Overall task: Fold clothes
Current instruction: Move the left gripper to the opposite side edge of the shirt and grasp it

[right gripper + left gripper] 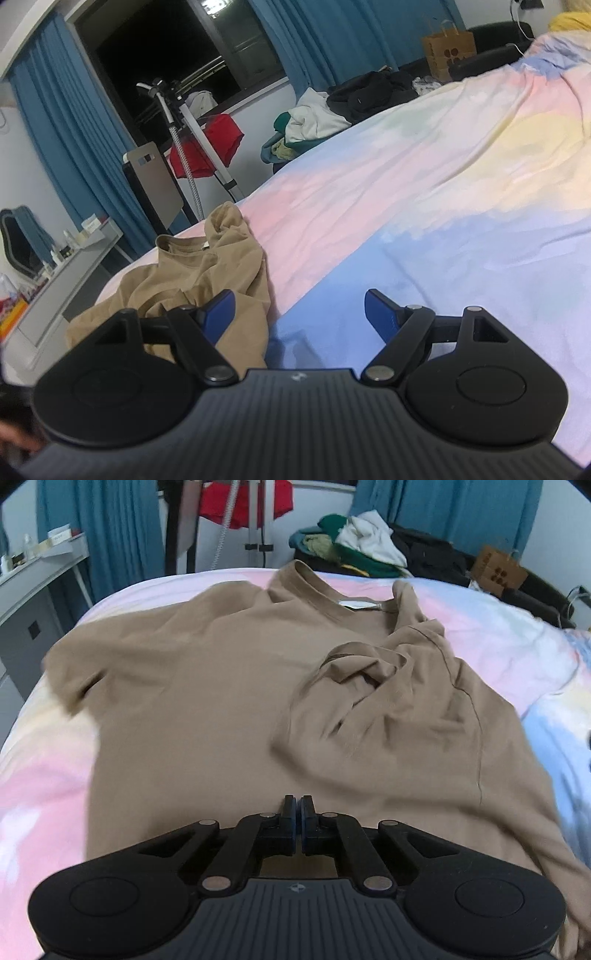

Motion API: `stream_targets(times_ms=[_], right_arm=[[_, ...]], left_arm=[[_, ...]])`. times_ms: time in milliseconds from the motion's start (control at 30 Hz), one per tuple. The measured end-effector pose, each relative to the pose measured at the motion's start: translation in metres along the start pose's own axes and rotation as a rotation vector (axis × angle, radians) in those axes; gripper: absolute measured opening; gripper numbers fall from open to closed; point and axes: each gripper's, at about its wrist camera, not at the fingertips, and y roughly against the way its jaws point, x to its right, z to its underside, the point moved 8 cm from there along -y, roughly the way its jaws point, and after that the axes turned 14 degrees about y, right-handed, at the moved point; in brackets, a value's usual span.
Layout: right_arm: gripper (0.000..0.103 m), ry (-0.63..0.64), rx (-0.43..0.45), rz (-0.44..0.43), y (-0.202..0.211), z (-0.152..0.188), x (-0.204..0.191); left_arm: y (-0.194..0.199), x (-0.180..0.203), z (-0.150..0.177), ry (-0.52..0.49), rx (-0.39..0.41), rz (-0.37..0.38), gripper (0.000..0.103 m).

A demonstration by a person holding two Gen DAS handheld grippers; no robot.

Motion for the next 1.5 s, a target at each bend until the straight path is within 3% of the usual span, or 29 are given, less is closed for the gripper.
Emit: stream_targets(times_ms=[33, 100, 167, 267, 467, 567, 633, 767, 833, 933, 1067, 1200, 1300, 1400, 1500], right_arm=[[0.079, 0.009, 0.002, -0.001, 0.001, 0.000, -0.001], [0.079, 0.028, 0.002, 0.000, 0.003, 0.000, -0.001], [0.079, 0.044, -0.003, 0.006, 0.005, -0.001, -0.002], [0.079, 0.070, 0.002, 0.016, 0.011, -0.004, -0.005], [0.079, 0.100, 0.037, 0.037, 0.050, -0.017, -0.009], [0.079, 0.054, 0.061, 0.026, 0.075, -0.025, -0.007], [0.079, 0.048, 0.073, 0.031, 0.090, -0.028, -0.006], [0.079, 0.047, 0.072, 0.024, 0.107, -0.026, -0.009], [0.079, 0.030, 0.062, 0.009, 0.110, -0.023, -0.010], [0.079, 0.027, 0.056, -0.014, 0.105, -0.023, -0.013], [0.079, 0.028, 0.049, -0.047, 0.096, -0.023, -0.017], [0.079, 0.051, 0.041, -0.070, 0.079, -0.022, -0.014], [0.079, 0.041, 0.020, -0.058, 0.063, -0.017, -0.003], [0.079, -0.004, -0.023, -0.063, 0.045, -0.010, 0.008], [0.079, -0.039, -0.040, -0.086, 0.032, -0.008, 0.013]], left_arm=[[0.012, -0.004, 0.006, -0.006, -0.003, 0.020, 0.006], [0.040, -0.011, 0.022, -0.045, -0.034, 0.066, 0.020], [0.068, -0.014, 0.039, -0.102, -0.042, 0.110, 0.040], [0.102, -0.012, 0.067, -0.207, -0.089, 0.173, 0.060], [0.134, 0.006, 0.132, -0.531, -0.204, 0.284, 0.067], [0.125, 0.006, 0.170, -0.680, -0.330, 0.229, 0.064], [0.115, 0.001, 0.188, -0.743, -0.432, 0.132, 0.064], [0.123, 0.006, 0.197, -0.854, -0.474, 0.094, 0.065], [0.132, 0.009, 0.189, -0.841, -0.477, 0.142, 0.064], [0.143, 0.021, 0.158, -0.792, -0.403, 0.248, 0.065], [0.129, 0.041, 0.090, -0.633, -0.270, 0.361, 0.068], [0.074, 0.066, 0.011, -0.460, -0.121, 0.358, 0.069], [0.019, 0.077, -0.035, -0.400, -0.060, 0.315, 0.065], [-0.031, 0.078, -0.063, -0.365, -0.061, 0.263, 0.054], [-0.075, 0.074, -0.074, -0.371, -0.119, 0.203, 0.040]])
